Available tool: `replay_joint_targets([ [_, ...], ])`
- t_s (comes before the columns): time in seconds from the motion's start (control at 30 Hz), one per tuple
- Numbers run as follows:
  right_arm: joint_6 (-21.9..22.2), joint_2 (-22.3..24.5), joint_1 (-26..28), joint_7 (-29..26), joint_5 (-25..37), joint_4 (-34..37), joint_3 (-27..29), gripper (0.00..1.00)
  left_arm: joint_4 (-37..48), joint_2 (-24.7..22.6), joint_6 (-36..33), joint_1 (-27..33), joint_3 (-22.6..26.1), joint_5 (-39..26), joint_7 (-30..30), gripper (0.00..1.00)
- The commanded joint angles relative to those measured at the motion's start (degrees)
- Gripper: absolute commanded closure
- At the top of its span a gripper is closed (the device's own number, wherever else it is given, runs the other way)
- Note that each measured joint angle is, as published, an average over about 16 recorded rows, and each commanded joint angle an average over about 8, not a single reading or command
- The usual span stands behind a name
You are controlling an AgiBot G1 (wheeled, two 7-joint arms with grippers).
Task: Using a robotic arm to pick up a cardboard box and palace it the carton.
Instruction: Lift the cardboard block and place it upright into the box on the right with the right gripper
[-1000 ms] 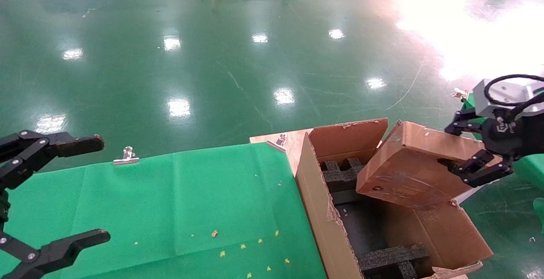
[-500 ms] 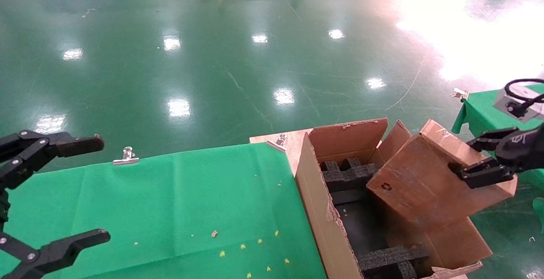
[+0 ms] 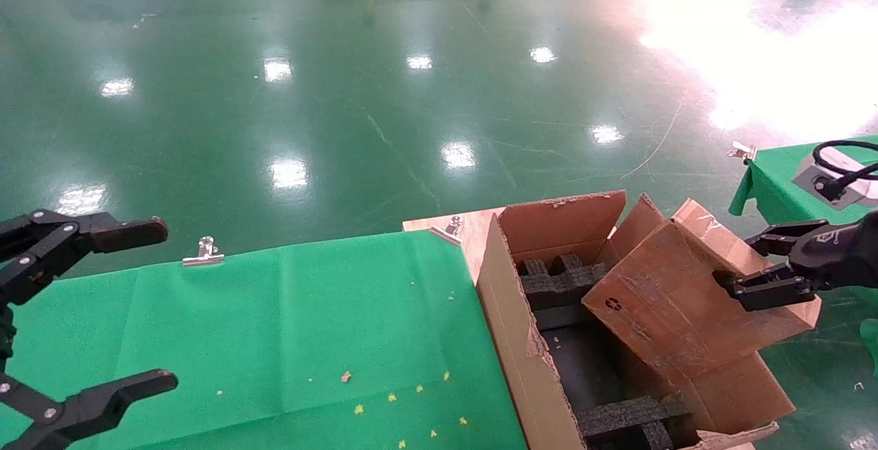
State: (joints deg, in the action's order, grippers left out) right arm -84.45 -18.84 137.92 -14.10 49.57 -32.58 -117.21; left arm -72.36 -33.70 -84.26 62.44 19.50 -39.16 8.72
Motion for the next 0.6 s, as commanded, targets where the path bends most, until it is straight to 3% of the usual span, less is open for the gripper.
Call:
replay_joint_targets([
  [0.03, 0.27, 0.26, -0.11, -0.08, -0.15, -0.38, -0.03, 1.00, 0.01, 0.00, 0.00, 0.00, 0.00, 0.01, 0.00, 0.00],
  [0.33, 1.21, -0.13, -1.23, -2.37, -0.68, 0.17, -0.23, 1.00, 0.01, 0.00, 0.00, 0.00, 0.00, 0.01, 0.00, 0.00],
  [0.6, 11.01, -0.72, -6.46, -13.99, -2.78, -1.73, -1.45, 1.00, 0.02, 0.00, 0.00, 0.00, 0.01, 0.01, -0.01, 0.00],
])
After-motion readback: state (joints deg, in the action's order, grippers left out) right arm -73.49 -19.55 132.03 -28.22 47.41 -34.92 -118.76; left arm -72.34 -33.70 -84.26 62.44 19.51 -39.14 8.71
